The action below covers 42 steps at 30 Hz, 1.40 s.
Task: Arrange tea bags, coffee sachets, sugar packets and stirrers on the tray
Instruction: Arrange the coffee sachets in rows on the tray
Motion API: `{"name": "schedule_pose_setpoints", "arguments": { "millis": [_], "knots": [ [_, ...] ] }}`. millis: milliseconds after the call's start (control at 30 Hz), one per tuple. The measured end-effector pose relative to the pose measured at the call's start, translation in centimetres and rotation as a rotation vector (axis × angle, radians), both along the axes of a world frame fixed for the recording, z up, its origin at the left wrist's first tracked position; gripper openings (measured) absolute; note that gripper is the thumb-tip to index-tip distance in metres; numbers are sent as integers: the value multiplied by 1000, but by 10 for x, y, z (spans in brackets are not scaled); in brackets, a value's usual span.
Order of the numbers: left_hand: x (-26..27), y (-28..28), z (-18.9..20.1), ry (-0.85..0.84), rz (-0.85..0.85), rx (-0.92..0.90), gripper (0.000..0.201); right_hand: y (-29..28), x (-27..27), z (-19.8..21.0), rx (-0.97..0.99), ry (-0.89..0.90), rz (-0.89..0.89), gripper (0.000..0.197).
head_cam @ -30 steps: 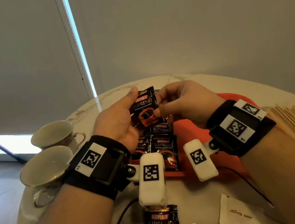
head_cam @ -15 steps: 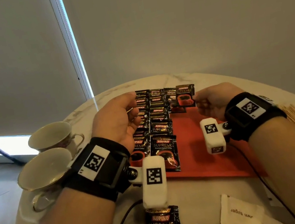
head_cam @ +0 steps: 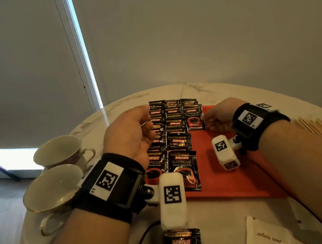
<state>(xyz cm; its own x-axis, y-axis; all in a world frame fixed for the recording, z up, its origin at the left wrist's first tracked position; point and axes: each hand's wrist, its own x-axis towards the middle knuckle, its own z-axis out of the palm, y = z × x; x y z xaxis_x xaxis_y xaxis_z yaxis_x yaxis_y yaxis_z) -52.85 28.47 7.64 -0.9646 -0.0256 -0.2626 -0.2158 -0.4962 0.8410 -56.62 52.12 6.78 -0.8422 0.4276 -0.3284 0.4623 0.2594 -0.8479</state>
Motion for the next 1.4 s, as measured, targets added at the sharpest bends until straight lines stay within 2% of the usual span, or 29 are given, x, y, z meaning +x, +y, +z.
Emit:
{"name": "schedule_pose_setpoints", "arguments": {
  "millis": [133,433,567,633,767,867,967,1067,1133,1200,1300,1400],
  "knots": [
    [0,0,2,3,-6,9,8,0,-4,1,-10,16,-32,6],
    [-1,0,0,-4,2,-5,9,-3,-13,6,17,14,-26,17],
    [4,1,4,-9,-46,-6,8,-8,4,21,35,40,2,3],
    [12,3,9,11,-92,-2,8,-18,22,32,61,66,98,4],
    [40,11,26,80,-137,12,15,-50,78,60,248,1,521,20],
    [69,17,41,136,-223,-8,8,-68,121,69,339,-70,757,17],
    [103,10,46,269,-316,-224,6,-77,155,67,427,-86,877,26],
    [132,-19,35,393,-370,-679,7,-81,186,64,619,-148,1016,39],
    [152,-39,29,401,-444,-915,12,-81,206,63,704,-214,1115,52],
    [168,-54,23,352,-570,-1113,36,-79,221,63,778,-290,1196,71],
    [184,-65,16,259,-825,-1357,94,-75,236,60,871,-361,1264,99],
    [192,-64,12,308,-922,-1584,134,-73,245,53,1015,-369,1346,118]
  ]
}}
